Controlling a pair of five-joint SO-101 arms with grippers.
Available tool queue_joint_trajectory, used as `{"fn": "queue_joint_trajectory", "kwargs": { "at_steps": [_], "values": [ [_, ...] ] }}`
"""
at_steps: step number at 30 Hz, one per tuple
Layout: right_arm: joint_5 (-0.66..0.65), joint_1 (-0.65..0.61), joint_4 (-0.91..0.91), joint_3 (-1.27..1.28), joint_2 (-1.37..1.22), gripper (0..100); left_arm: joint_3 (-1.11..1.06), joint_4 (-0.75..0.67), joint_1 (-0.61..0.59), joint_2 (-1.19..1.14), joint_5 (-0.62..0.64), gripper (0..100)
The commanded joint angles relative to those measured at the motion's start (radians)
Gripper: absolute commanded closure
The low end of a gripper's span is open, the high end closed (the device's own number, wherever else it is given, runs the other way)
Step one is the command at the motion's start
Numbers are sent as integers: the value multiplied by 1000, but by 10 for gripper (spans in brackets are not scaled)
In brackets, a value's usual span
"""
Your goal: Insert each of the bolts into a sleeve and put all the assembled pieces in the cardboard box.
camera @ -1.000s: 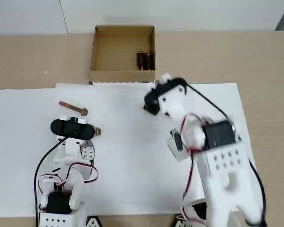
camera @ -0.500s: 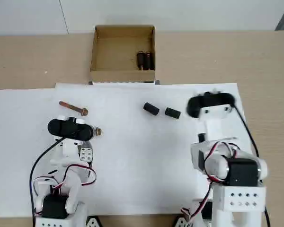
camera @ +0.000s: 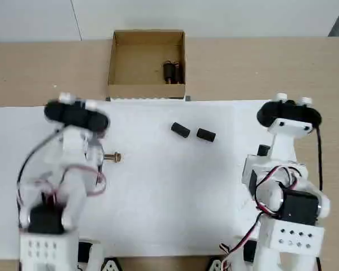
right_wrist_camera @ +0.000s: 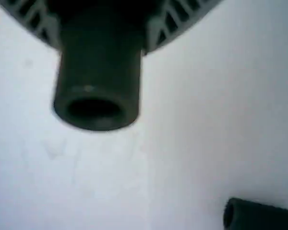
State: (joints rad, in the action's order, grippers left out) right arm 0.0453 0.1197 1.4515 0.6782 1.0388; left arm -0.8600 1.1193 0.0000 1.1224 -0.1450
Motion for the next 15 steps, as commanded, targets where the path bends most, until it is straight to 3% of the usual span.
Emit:
{"fn": "queue_joint_trajectory", "kwargs": {
  "at_steps": [1,8,15],
  "values": [
    [14,8,-21,5,8,995,199,52,-8,-239,-38,994],
    [14,22,-16,15,13,995,332,184,-8,-523,-310,994],
    [6,157,-36,15,13,995,329,249,-5,-624,-635,994]
  ]
}}
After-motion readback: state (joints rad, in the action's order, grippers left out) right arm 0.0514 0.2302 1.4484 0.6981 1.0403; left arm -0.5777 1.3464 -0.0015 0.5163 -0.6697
